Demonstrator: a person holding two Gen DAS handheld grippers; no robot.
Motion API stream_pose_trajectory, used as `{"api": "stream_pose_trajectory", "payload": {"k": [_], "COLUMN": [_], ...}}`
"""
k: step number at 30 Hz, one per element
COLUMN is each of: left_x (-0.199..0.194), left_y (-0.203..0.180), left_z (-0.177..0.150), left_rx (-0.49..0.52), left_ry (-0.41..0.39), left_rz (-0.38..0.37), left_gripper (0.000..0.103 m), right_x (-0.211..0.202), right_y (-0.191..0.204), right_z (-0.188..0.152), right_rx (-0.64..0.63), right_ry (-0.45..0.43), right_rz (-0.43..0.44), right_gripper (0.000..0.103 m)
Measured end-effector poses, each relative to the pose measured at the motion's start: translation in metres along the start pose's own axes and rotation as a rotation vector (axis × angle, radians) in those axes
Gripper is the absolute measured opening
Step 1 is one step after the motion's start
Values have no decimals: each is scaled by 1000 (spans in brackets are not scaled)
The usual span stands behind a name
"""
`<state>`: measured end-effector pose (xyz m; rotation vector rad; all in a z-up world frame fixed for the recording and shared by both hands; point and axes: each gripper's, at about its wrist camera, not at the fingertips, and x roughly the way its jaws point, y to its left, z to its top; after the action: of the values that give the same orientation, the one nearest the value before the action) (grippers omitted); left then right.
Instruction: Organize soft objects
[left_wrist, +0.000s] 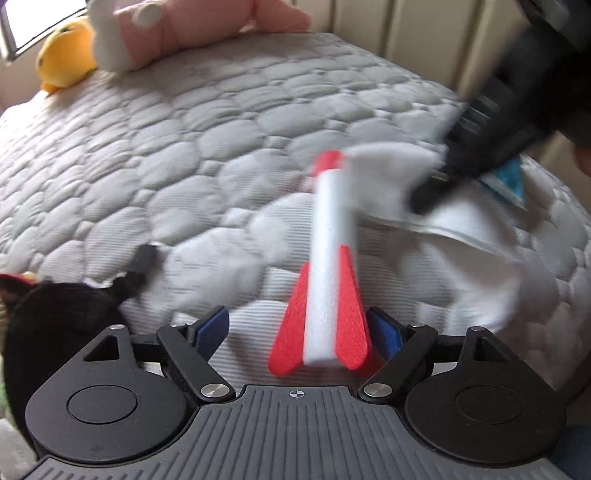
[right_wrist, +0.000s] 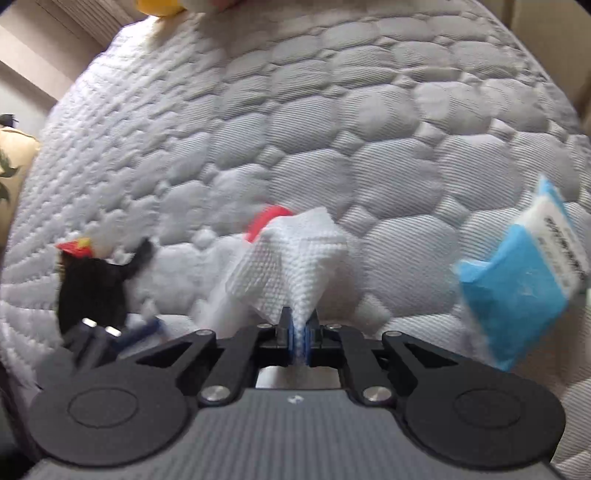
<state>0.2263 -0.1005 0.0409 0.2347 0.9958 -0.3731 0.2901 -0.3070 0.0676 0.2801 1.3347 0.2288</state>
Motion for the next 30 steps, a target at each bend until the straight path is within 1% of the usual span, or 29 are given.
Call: {"api": "stream_pose_trajectory", "payload": {"k": [1,3,5,6,9,11,13,17,21,23,25,27,28,30], "left_x": [0,-1,-3,-4,-5,-4,-3,0,1,0,1,5,9,18], "left_y": [10,28,41,44,43,40,37,35,39,44,50,53,53,49], "left_z": [1,0,-3,-6,-12,-14,-16,-14,-13,-12,-9,-6,-3,4], "left_rx": [-27,-92,-147,-158,-157,-144,-128,-123,-148,-198,-276,-347,-362,-357], "left_ry": [7,35,75,94,144,158,165,180,186,175,154,136,133,133], "left_rz": [1,-35,-84,-91,-77,-70,-64,-62,-82,-132,-206,-266,-275,-266], "left_gripper": [86,86,88,89,92,93,93,94,96,96,97,98,99,101], "right_x": [0,0,-2,-4,-9,-10,-9,4,9,9,8,6,5,2], "right_y": [-2,3,17,25,54,75,91,94,69,53,34,19,11,-10], "right_z": [-2,-6,-12,-14,-19,-19,-19,-16,-18,-17,-17,-20,-21,-25], "right_rx": [-1,-27,-70,-90,-126,-145,-165,-173,-127,-83,-50,-45,-45,-3], "right_ry": [3,9,18,21,46,70,83,108,112,101,91,73,64,58], "right_rz": [-4,2,36,60,184,288,351,291,208,170,125,55,20,-10], "right_gripper": [7,7,7,7,7,7,7,8,8,8,9,9,9,11]}}
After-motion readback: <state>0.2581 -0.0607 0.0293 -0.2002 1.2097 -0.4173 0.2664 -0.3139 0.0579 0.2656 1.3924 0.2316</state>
